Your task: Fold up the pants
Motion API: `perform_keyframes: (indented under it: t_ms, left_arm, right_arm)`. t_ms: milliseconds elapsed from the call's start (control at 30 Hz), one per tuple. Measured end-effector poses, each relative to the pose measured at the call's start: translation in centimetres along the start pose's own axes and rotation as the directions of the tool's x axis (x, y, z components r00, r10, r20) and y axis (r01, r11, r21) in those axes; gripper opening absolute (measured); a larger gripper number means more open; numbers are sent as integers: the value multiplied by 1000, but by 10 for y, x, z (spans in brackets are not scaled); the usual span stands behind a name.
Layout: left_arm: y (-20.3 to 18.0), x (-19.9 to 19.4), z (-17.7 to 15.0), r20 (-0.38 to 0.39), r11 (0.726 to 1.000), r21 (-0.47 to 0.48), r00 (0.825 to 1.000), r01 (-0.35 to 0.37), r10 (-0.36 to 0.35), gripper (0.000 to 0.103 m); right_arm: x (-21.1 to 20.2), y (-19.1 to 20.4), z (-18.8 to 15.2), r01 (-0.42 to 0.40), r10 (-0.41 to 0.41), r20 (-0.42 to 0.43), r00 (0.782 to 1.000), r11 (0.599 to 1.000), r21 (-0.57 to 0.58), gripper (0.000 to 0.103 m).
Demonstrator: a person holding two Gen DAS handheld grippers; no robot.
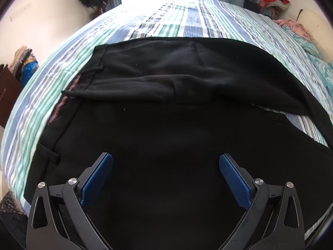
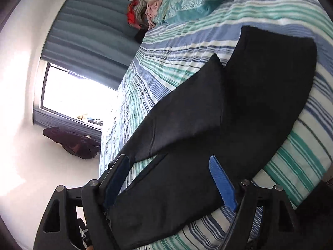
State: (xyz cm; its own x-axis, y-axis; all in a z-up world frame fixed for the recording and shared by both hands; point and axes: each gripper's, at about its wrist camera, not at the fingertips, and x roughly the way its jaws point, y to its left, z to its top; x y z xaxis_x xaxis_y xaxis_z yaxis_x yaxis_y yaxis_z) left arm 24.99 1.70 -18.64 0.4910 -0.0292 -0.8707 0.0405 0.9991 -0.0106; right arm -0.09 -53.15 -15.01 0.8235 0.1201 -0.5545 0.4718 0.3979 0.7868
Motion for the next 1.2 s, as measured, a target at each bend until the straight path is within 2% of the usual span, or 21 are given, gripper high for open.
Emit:
perform_keyframes:
  t_ms: [67, 133, 200, 267, 333, 367, 400, 433, 467, 533, 633, 733, 800, 900, 967, 1033, 1067, 1200]
  left_arm:
    - [2, 10, -7, 14, 1000, -23, 1000, 11, -10, 103]
    - [-1, 6, -17, 90, 1000, -20, 996, -9, 11, 103]
    - [-9, 5, -21, 116, 999, 1, 992, -50, 50, 103]
    - [-10, 5, -22, 122, 998, 7, 991, -57, 56, 103]
    - [-8, 5, -19, 118, 999, -1, 992, -42, 41, 103]
    - [-7, 5, -19, 117, 999, -3, 992, -39, 39, 103]
    - [-7, 5, -19, 120, 999, -1, 992, -42, 42, 103]
    - [-7, 6, -18, 123, 999, 0, 991, -47, 46, 103]
    - [-7, 6, -18, 126, 999, 1, 991, -51, 51, 103]
    - [-7, 6, -18, 128, 998, 1, 990, -56, 55, 103]
    - [-8, 5, -17, 105, 998, -8, 993, -56, 56, 103]
    - [-9, 1, -3, -4, 999, -7, 999, -52, 52, 102]
    - [-14, -3, 15, -70, 1000, 10, 997, -18, 19, 102]
    - [-22, -18, 56, -25, 996, -36, 996, 80, -81, 102]
    - [-29, -18, 92, -11, 979, -99, 983, 180, -182, 102]
    - [-34, -4, 125, -34, 943, -189, 958, 273, -284, 102]
    - [-36, 7, 138, -45, 925, -238, 948, 297, -315, 102]
    - [-38, 56, 165, -114, 868, -400, 924, 293, -365, 102]
  right_arm:
    - [19, -13, 7, 30, -30, 6, 1000, 997, 75, 79]
    - [26, -23, 14, 24, -32, 61, 998, 991, 132, 78]
    - [30, -23, 21, 33, -51, 112, 992, 987, 156, 78]
    - [36, -21, 26, 69, -92, 136, 986, 984, 165, 75]
    - [40, -17, 31, 151, -176, 151, 973, 975, 163, 55]
    - [41, -15, 33, 179, -204, 154, 967, 970, 161, 52]
    - [41, -14, 34, 189, -212, 157, 964, 970, 150, 44]
    - [43, -12, 35, 199, -217, 156, 964, 972, 124, 18]
    - [39, -12, 37, 217, -230, 159, 960, 972, 92, 7]
    - [30, -9, 38, 220, -225, 178, 958, 974, 46, 7]
    - [10, 17, 36, 178, -159, 218, 963, 982, -68, 6]
    - [-17, 51, 28, 154, -96, 273, 957, 967, -201, 6]
    - [-33, 70, 23, 135, -55, 287, 956, 954, -267, 6]
    - [-57, 91, 18, 112, -5, 297, 955, 933, -343, 6]
    - [-71, 101, 16, 96, 22, 298, 954, 923, -373, 6]
    - [-82, 108, 16, 78, 48, 298, 953, 914, -398, 6]
    - [-87, 113, 15, 69, 60, 294, 954, 909, -410, 6]
    - [-103, 127, 8, 42, 95, 278, 956, 892, -450, 6]
